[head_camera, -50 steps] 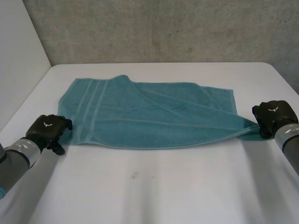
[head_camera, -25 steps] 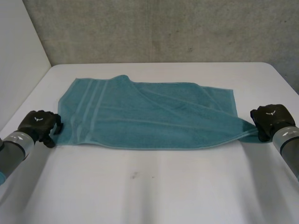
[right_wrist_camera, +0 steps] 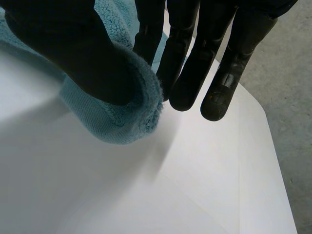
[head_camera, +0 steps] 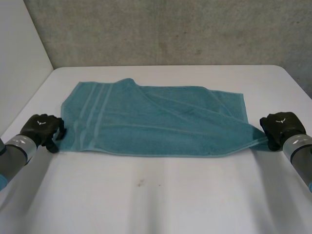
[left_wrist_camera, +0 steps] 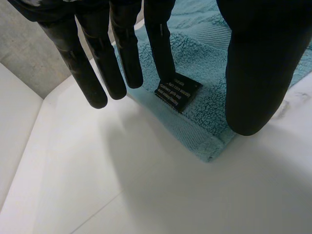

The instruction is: Fold the laundry

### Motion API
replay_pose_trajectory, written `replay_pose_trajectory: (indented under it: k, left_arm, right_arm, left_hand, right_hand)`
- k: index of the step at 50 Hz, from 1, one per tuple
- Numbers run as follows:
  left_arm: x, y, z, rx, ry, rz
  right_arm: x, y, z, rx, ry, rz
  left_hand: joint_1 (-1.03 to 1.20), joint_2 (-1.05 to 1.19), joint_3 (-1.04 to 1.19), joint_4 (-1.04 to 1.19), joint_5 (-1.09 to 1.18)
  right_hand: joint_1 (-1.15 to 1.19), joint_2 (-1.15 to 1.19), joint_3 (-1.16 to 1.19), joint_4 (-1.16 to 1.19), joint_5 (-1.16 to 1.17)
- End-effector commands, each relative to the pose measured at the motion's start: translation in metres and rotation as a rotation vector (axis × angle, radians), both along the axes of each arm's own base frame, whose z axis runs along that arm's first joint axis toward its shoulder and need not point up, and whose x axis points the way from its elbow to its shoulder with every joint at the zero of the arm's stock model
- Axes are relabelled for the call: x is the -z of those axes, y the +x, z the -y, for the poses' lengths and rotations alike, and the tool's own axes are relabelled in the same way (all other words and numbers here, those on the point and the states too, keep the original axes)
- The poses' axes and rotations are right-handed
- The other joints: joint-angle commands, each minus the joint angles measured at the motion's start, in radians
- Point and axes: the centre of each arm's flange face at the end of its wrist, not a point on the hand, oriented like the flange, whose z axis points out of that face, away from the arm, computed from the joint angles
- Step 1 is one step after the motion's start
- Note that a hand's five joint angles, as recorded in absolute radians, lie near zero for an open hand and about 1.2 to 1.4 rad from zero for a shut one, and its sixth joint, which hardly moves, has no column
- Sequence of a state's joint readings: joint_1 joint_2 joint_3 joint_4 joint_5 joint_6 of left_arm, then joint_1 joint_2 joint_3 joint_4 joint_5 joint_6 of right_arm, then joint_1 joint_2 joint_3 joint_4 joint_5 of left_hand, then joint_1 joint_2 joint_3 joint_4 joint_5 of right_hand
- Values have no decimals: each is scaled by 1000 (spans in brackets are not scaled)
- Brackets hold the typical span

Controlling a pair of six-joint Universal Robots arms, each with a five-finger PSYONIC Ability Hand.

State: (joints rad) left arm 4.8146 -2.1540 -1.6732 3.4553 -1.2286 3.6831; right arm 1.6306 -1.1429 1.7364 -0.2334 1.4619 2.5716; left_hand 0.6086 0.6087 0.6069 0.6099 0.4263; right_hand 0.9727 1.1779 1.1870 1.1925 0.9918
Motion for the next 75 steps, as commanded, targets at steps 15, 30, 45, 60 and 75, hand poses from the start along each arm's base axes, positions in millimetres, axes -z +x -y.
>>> replay_pose_trajectory:
  k: [15,30,45,60,75]
  left_arm:
    - [0,-4,7,12,-13,1]
    - [2,-4,7,13,-8,0]
    - [-13,-6,-7,14,1,-6]
    - [-2,-6,-9,19,32,-3]
    - [2,-5,0,18,20,-2]
  right_arm:
    - [3,0,-1,-2,9,-1]
    - [7,0,-1,-2,25,-3]
    - [7,0,-2,-2,29,-4]
    - [8,0,-3,-2,32,-4]
    - [8,0,-2,-3,32,-5]
  left_hand:
    - [297,297,299,296,305]
    - [518,518,520,517,526]
    - [148,148,150,147,156]
    - [145,145,147,144,153]
    - [183,183,185,182,191]
  right_hand:
    - [424,218,209,204,230]
    - [424,218,209,204,230]
    - [424,218,209,204,230]
    - [424,218,209,204,230]
    - [424,218,209,204,230]
